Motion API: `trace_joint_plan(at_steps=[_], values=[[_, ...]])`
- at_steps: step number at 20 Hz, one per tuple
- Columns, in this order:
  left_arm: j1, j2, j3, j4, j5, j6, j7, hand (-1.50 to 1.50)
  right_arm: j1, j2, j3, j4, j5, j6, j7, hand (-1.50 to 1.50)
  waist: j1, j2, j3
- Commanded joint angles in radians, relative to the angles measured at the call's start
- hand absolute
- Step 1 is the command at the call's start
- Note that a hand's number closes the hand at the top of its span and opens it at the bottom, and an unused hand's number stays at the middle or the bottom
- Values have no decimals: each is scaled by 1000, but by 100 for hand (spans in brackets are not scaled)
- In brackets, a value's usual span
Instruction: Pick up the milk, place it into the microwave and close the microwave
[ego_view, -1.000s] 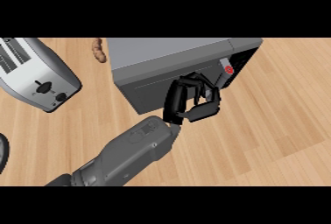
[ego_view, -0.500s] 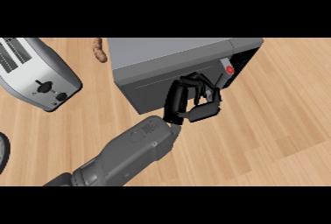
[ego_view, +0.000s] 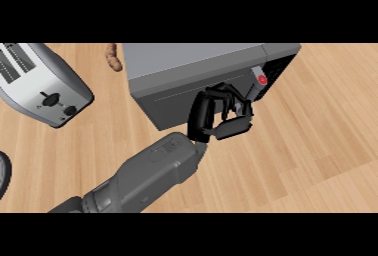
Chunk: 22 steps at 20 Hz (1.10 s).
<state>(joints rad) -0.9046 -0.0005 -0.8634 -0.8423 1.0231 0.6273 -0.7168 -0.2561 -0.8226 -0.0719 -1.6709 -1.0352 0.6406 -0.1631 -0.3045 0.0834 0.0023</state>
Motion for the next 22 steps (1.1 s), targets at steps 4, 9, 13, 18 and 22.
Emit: trace_joint_plan(at_steps=[4,9,13,18,22], values=[[-71,0,50,114,36,-21,12,150,-13,-19,-5,7,-43,17,15,-150,-7,17,-3],[-80,0,52,124,50,-11,4,150,-13,-37,-17,15,-49,36,20,-150,-12,13,-1],[-83,0,44,119,60,-17,-10,150,-14,-39,-11,22,-59,51,24,-150,-14,20,0],[-90,1,-17,164,33,-3,7,150,-27,-40,3,4,-88,80,29,-150,-14,14,3],[-87,0,-28,195,36,40,26,150,-25,-40,13,7,-124,113,31,-150,-1,11,4]])
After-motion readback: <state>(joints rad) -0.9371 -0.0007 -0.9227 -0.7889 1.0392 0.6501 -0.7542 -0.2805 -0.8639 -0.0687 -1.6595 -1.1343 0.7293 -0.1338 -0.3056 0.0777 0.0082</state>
